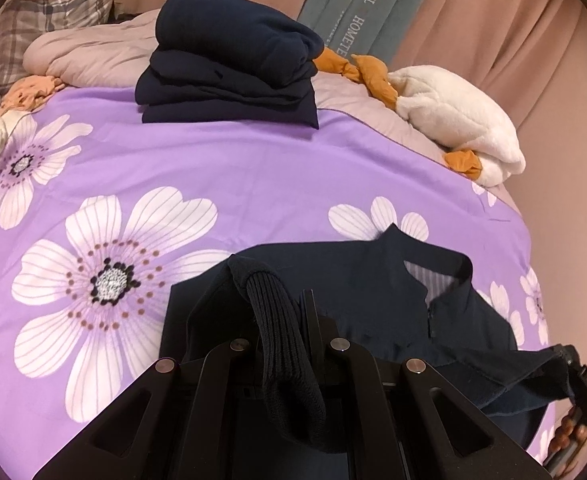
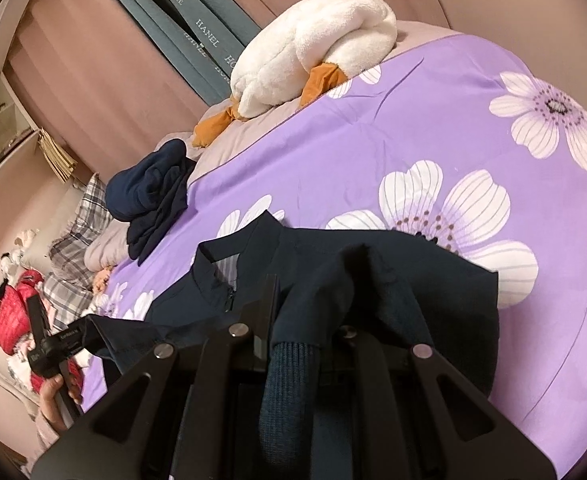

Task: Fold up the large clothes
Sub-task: 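Lower the held hem onto the jacket near the collar with both grippers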

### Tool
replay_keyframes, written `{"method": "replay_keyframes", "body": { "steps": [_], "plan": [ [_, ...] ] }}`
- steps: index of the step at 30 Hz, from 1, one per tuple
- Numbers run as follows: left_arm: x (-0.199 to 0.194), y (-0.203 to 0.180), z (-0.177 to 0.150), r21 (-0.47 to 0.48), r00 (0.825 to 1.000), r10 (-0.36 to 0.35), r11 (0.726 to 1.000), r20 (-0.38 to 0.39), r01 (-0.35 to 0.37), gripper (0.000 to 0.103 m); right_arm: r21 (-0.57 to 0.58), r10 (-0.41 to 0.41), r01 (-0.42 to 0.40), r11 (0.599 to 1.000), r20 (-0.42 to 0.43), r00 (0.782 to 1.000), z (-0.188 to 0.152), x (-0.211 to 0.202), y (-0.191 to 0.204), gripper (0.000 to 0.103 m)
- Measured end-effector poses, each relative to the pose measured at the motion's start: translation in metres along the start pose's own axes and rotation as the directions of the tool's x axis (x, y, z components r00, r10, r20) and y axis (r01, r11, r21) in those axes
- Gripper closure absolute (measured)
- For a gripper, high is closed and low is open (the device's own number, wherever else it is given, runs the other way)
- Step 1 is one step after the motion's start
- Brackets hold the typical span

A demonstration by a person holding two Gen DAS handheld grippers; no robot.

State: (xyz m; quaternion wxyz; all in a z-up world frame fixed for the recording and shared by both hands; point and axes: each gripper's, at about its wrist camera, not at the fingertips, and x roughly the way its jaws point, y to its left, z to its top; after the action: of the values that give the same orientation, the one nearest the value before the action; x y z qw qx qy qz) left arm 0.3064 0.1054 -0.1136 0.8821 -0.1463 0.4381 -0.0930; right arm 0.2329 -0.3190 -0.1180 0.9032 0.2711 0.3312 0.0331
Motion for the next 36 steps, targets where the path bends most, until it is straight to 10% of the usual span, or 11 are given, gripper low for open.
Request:
{"method": "replay_keyframes", "body": {
  "steps": [36],
  "plan": [
    [0.029, 0.007, 0.024, -0.031, 1.0, 0.004, 1.0, -0.001, -0.004, 0.096, -0.055, -0.025, 0.025, 0.998, 0.011, 1.0, 0.013, 0.024, 0.006, 0.09]
  ]
}}
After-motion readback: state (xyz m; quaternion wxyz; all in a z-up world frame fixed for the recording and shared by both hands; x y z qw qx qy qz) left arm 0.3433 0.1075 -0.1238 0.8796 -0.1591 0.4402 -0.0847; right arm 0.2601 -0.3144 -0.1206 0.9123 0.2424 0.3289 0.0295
